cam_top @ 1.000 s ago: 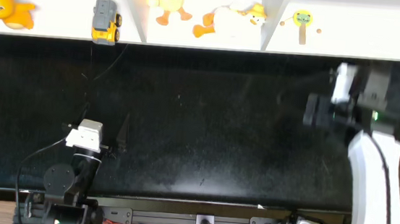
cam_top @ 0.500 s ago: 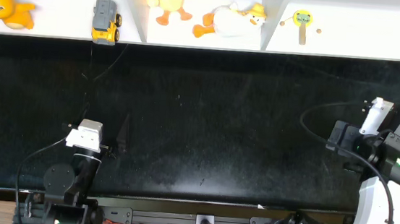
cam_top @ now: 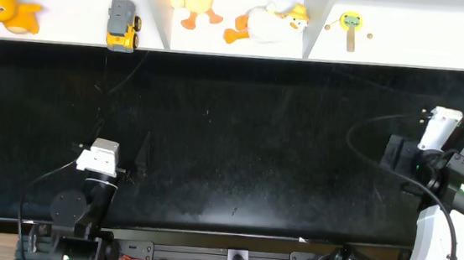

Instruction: Store Toys

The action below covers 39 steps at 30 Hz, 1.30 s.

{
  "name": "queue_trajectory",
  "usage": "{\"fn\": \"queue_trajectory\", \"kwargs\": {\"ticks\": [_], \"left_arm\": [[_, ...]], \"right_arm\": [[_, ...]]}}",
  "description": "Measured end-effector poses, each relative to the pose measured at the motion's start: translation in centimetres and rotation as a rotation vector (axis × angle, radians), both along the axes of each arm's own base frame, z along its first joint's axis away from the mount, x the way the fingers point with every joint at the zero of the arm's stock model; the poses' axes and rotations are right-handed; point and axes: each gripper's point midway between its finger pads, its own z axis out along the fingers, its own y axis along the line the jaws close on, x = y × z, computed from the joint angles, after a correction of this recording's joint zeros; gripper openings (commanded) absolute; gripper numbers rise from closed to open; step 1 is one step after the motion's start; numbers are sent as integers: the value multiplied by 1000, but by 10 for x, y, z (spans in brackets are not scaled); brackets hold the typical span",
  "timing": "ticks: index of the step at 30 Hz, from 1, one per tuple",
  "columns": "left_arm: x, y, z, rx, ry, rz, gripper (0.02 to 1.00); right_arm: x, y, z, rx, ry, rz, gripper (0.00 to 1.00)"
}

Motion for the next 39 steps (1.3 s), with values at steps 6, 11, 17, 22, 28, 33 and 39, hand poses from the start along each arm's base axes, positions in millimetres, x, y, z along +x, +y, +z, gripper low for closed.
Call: {"fn": "queue_trajectory", "kwargs": {"ticks": [6, 11, 17, 22, 28, 33, 39], "left_arm": [[0, 0, 0, 0, 0, 0, 998], [0, 0, 0, 0, 0, 0, 998], [0, 0, 0, 0, 0, 0, 998], [0, 0, 0, 0, 0, 0, 998], [0, 0, 0, 0, 0, 0, 998], [0, 0, 0, 0, 0, 0, 998], [0, 0, 0, 0, 0, 0, 998]], "right_arm": [[-25, -45, -1, -76, 20, 72, 996], [-61, -89, -10, -141, 77, 111, 996], [-75, -130, -36, -131, 85, 121, 996], [-64, -125, -65, -32, 79, 202, 996], [-38, -121, -74, -12, 12, 282, 996], [-28, -116, -82, 19, -12, 314, 993], [-11, -113, -89, 38, -41, 335, 996]]}}
